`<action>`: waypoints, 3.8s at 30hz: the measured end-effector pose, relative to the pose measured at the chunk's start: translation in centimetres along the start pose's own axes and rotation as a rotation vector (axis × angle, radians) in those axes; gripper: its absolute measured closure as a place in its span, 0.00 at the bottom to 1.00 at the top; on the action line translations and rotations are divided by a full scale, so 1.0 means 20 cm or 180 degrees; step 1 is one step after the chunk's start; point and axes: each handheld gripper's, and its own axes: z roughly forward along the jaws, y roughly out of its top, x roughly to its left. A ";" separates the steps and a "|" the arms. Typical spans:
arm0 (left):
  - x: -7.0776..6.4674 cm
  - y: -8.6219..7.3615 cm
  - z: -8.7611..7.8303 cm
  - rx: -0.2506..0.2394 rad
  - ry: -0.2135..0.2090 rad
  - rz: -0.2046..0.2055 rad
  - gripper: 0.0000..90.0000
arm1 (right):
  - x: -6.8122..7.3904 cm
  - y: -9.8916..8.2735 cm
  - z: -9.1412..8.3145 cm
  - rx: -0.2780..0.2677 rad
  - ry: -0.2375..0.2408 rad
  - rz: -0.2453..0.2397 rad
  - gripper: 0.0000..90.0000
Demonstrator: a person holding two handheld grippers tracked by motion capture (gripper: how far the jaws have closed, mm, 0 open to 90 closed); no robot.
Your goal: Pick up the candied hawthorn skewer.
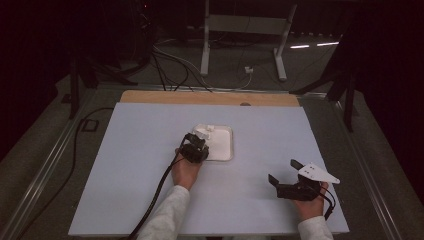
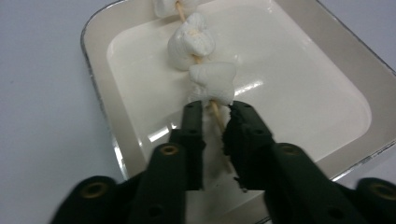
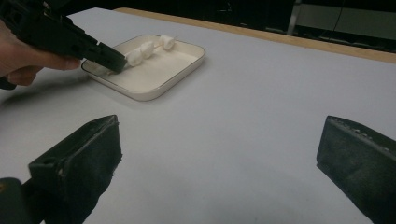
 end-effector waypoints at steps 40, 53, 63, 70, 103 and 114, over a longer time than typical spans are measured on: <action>0.11 -0.05 -0.15 0.0034 -0.0679 -0.0558 1.00 | 0.00 0.00 0.01 0.0028 -0.0025 0.0003 0.00; 0.16 -0.08 -0.30 -0.0310 -0.0832 -0.0623 1.00 | 0.00 0.00 0.01 0.0025 -0.0021 0.0003 0.00; 0.19 -0.15 -0.37 -0.0575 -0.0944 -0.0564 1.00 | 0.00 0.01 0.01 -0.0026 0.0008 0.0102 0.00; 0.21 -0.18 -0.40 -0.0694 -0.1027 -0.0529 1.00 | -0.03 0.07 0.05 -0.0064 0.0137 0.0315 0.00; 0.24 -0.22 -0.48 -0.1337 -0.1637 -0.0298 1.00 | 0.23 0.62 0.55 0.0253 0.1167 0.0241 0.06; 0.22 -0.22 -0.48 -0.1402 -0.1714 -0.0275 1.00 | 0.20 0.61 0.63 0.0334 0.1314 0.0589 0.12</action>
